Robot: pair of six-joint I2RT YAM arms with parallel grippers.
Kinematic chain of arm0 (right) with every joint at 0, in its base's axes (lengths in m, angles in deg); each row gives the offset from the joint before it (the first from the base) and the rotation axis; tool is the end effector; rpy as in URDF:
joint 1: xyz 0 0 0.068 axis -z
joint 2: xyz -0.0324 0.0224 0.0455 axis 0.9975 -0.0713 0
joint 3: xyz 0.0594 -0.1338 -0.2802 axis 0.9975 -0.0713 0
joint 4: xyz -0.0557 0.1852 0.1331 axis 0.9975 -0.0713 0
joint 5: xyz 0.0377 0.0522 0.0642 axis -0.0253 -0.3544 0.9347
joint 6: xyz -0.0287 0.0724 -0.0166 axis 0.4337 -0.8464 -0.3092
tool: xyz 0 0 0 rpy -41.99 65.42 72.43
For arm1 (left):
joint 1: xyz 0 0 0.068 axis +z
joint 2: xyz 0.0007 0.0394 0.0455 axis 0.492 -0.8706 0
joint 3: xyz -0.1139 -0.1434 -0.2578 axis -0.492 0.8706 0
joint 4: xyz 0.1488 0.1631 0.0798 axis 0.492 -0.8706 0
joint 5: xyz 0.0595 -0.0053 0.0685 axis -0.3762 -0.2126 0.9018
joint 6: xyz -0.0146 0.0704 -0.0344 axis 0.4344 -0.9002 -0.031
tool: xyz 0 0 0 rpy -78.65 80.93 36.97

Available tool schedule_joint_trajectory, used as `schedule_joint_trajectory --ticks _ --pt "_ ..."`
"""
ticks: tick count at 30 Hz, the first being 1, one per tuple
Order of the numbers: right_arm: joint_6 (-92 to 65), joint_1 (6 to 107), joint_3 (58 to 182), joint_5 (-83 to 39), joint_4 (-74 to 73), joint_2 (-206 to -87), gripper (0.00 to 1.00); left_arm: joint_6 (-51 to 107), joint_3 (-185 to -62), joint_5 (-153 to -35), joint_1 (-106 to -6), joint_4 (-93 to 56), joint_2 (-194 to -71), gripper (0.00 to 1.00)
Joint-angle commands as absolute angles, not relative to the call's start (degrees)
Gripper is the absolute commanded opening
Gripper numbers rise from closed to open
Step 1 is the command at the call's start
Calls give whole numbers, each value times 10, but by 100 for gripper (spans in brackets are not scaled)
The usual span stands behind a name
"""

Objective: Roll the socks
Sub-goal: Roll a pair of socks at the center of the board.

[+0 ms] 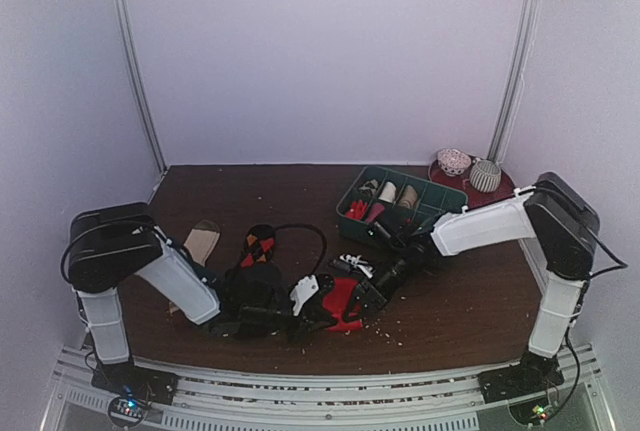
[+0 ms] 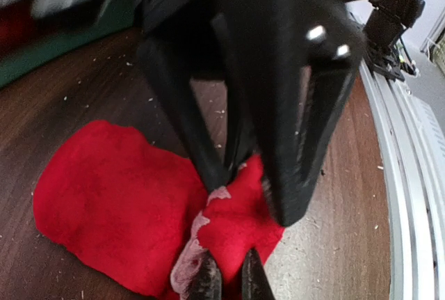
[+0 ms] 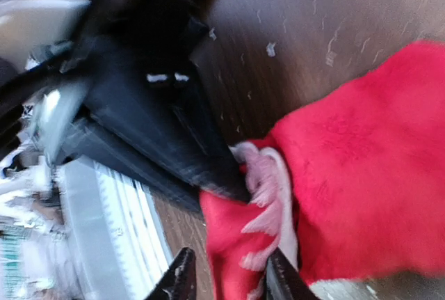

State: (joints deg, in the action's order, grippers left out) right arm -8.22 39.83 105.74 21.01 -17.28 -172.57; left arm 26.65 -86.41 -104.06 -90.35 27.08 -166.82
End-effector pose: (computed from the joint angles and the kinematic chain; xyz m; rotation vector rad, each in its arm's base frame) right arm 0.2104 0.2949 0.1892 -1.3097 2.4098 1.4387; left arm 0.1582 -0.3278 0.1449 1.1382 1.8975 -1.0585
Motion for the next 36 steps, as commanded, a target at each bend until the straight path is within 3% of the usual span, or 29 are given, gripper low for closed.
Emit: schedule_joint_trajectory --ticks 1,7,13,31,36 --pt "-108 388 974 105 61 -1587 39 399 -856 -1071 -870 97 -1706 0" --pt "25 343 852 -17 164 -1488 47 453 -883 -1161 -831 10 -1735 0" --pt "131 283 846 -84 131 -1521 50 435 -905 -1191 -822 -41 -1762 0" --pt "146 259 843 -209 133 -1626 51 402 -919 -1195 -812 -87 -1763 0" --pt "129 253 816 -258 167 -1600 54 397 -918 -1196 -811 -91 -1762 0"
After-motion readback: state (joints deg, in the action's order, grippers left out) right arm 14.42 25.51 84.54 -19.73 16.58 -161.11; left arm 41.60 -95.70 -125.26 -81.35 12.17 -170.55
